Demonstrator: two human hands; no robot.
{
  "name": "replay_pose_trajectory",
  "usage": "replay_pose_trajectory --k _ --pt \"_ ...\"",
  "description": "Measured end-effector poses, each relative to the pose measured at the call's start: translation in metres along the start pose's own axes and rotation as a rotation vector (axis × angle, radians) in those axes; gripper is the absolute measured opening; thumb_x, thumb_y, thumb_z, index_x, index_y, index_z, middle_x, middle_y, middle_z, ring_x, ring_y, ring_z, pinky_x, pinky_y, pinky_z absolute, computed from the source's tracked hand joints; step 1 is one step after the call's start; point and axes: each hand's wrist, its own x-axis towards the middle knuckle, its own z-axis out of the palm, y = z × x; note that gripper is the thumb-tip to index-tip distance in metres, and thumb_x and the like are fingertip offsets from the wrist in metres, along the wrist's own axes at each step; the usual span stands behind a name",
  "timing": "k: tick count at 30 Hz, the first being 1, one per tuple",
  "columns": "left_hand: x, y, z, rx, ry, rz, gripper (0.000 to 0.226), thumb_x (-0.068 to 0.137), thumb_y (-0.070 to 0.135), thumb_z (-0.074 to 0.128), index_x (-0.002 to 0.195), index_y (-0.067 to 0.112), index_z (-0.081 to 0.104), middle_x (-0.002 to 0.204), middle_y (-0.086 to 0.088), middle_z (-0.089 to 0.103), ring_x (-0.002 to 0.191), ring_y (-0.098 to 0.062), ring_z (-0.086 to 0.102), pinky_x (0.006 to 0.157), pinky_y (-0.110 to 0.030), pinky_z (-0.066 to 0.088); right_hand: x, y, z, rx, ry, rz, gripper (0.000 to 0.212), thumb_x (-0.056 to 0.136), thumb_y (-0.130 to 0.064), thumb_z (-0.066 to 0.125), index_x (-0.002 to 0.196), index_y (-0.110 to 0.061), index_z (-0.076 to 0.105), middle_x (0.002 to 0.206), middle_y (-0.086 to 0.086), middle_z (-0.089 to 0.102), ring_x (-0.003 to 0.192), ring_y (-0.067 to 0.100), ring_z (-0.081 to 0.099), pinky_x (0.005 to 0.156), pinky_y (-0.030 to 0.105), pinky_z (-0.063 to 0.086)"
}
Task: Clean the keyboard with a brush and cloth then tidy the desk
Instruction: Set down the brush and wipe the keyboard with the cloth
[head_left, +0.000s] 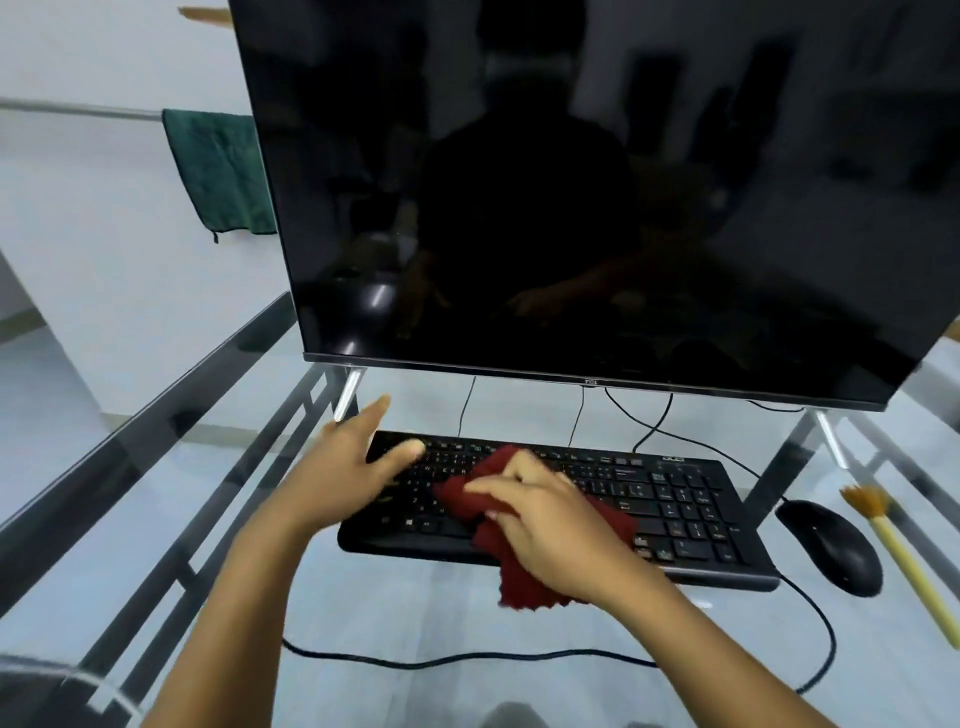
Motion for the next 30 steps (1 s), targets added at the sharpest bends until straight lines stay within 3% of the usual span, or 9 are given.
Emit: replay_pose_trajectory --k 2,5,9,11,13,15,20,25,30 --pt "0.003 -0.009 0.000 -0.028 -0.009 0.008 0.053 0.096 0.043 0.047 0.144 0.025 0.041 0.147 0.004 0.045 0.137 -0.016 0.038 0.110 -0.029 0.029 0.011 0.006 0.001 0.008 0.006 0.014 0.033 0.097 -0.027 0.048 0.125 -0.041 0.056 0.103 -0.009 0.046 0.099 0.022 0.049 0.091 0.033 0.043" --pt "0.002 -0.013 0.008 -0.170 -0.011 -0.005 0.040 0.101 0.021 0.042 0.141 0.021 0.047 0.137 0.009 0.050 0.123 -0.005 0.043 0.100 -0.017 0.029 0.027 0.015 0.004 -0.079 0.188 0.275 0.032 0.098 -0.028 0.045 0.127 -0.037 0.057 0.106 -0.004 0.047 0.100 0.031 0.051 0.093 0.037 0.043" --pt "0.006 -0.019 0.010 -0.272 0.055 -0.012 0.039 0.100 0.005 0.039 0.134 0.016 0.054 0.132 0.003 0.057 0.119 -0.008 0.049 0.107 -0.026 0.038 0.019 -0.030 0.017 0.014 -0.024 -0.095 0.033 0.097 -0.026 0.048 0.126 -0.037 0.057 0.102 -0.005 0.044 0.098 0.021 0.047 0.089 0.033 0.038" --pt "0.005 -0.020 0.010 -0.276 0.067 -0.008 0.040 0.099 0.001 0.039 0.133 0.015 0.055 0.130 0.000 0.059 0.118 -0.009 0.051 0.103 -0.023 0.041 0.027 -0.025 0.017 0.022 -0.073 -0.107 0.032 0.097 -0.027 0.048 0.125 -0.040 0.058 0.100 -0.007 0.043 0.098 0.021 0.048 0.087 0.032 0.040" --pt "0.003 -0.018 0.009 -0.259 0.061 -0.007 0.038 0.100 0.006 0.040 0.133 0.017 0.054 0.130 0.003 0.058 0.117 -0.008 0.051 0.094 -0.014 0.039 0.043 -0.009 0.015 -0.036 0.079 0.115 0.031 0.097 -0.028 0.046 0.124 -0.039 0.058 0.102 -0.004 0.044 0.102 0.028 0.052 0.090 0.036 0.044" --pt "0.002 -0.015 0.007 -0.271 0.069 -0.021 0.035 0.102 0.024 0.040 0.133 0.020 0.055 0.130 0.006 0.057 0.119 -0.009 0.050 0.094 -0.018 0.035 0.046 -0.010 0.016 -0.101 0.143 0.219 0.032 0.098 -0.028 0.044 0.125 -0.036 0.058 0.106 -0.001 0.046 0.102 0.031 0.051 0.092 0.037 0.043" --pt "-0.001 -0.008 0.002 -0.513 0.051 -0.110 0.072 0.089 0.071 0.023 0.134 0.023 0.052 0.132 0.013 0.058 0.125 -0.009 0.049 0.101 -0.025 0.028 0.039 -0.046 0.026 0.027 -0.107 -0.144 0.031 0.095 -0.025 0.050 0.122 -0.039 0.059 0.101 -0.003 0.045 0.099 0.021 0.052 0.088 0.034 0.045" --pt "-0.004 -0.008 0.003 -0.579 0.035 -0.138 0.089 0.076 0.080 0.015 0.137 0.024 0.050 0.138 0.013 0.054 0.131 -0.010 0.044 0.105 -0.025 0.022 0.073 -0.023 0.020 -0.132 0.070 0.243 0.032 0.098 -0.022 0.043 0.126 -0.028 0.057 0.108 0.008 0.045 0.099 0.035 0.055 0.091 0.040 0.047" --pt "0.001 -0.008 0.002 -0.595 0.035 -0.147 0.092 0.076 0.081 0.014 0.138 0.022 0.049 0.137 0.009 0.056 0.132 -0.011 0.044 0.106 -0.028 0.024 0.065 -0.058 0.033 -0.012 -0.192 -0.102 0.033 0.097 -0.021 0.044 0.124 -0.035 0.057 0.103 0.005 0.042 0.097 0.031 0.052 0.087 0.040 0.046"
